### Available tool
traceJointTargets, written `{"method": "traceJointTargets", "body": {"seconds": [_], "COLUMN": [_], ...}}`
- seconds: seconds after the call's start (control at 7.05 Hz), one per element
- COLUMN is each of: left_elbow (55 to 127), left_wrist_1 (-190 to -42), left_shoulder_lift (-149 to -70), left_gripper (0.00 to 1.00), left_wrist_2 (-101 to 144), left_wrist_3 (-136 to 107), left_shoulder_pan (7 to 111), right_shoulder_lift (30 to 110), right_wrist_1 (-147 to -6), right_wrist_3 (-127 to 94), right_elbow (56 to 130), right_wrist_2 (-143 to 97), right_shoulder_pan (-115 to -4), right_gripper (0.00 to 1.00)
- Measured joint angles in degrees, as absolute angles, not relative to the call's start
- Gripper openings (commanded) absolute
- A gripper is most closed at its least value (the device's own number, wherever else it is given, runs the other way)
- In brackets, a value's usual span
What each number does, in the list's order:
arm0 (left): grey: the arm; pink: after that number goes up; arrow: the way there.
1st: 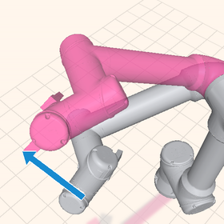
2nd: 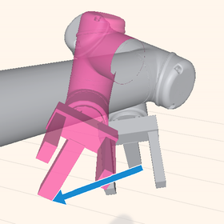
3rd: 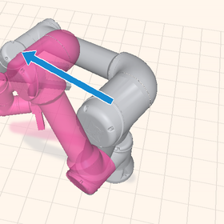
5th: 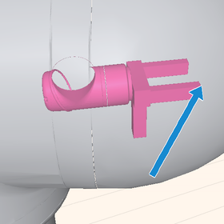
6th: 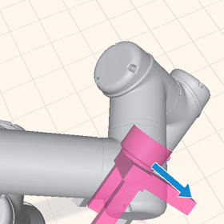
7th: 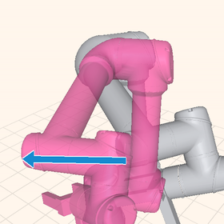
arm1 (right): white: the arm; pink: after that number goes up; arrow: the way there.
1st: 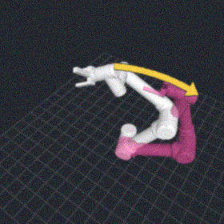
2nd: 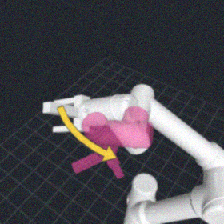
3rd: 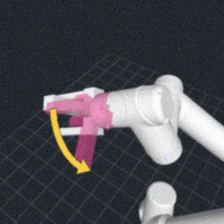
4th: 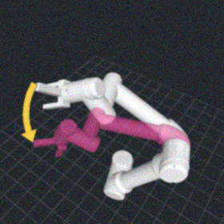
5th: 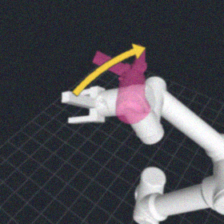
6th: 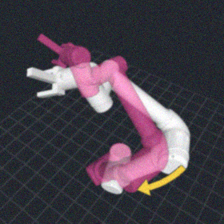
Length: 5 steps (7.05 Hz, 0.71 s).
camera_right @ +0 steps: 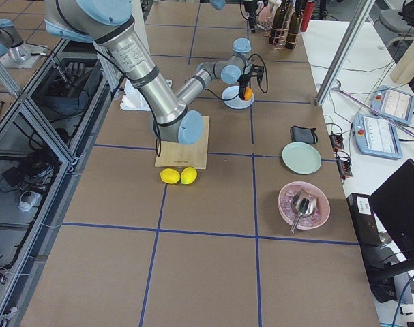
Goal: Pick orange to plate
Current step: 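Lower the orange onto the light blue plate and open the right gripper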
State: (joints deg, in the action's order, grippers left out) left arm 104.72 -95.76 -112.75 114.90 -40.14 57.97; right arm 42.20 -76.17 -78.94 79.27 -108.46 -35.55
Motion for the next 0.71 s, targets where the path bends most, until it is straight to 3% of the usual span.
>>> {"method": "traceJointTargets", "body": {"seconds": [0.28,0.71], "left_elbow": [104.6,104.3], "left_wrist_1": [-95.8,-95.9], "left_shoulder_lift": [-112.1,-112.1], "left_gripper": [1.0,1.0], "left_wrist_2": [115.0,116.3], "left_wrist_3": [-38.8,-38.8], "left_shoulder_pan": [58.9,59.6], "right_shoulder_lift": [38.3,37.8], "right_wrist_1": [-76.6,-78.8], "right_wrist_3": [-79.4,-79.7], "right_elbow": [73.6,73.6], "right_wrist_2": [-105.3,-105.5], "right_shoulder_pan": [-32.8,-32.8], "right_gripper": [1.0,1.0]}}
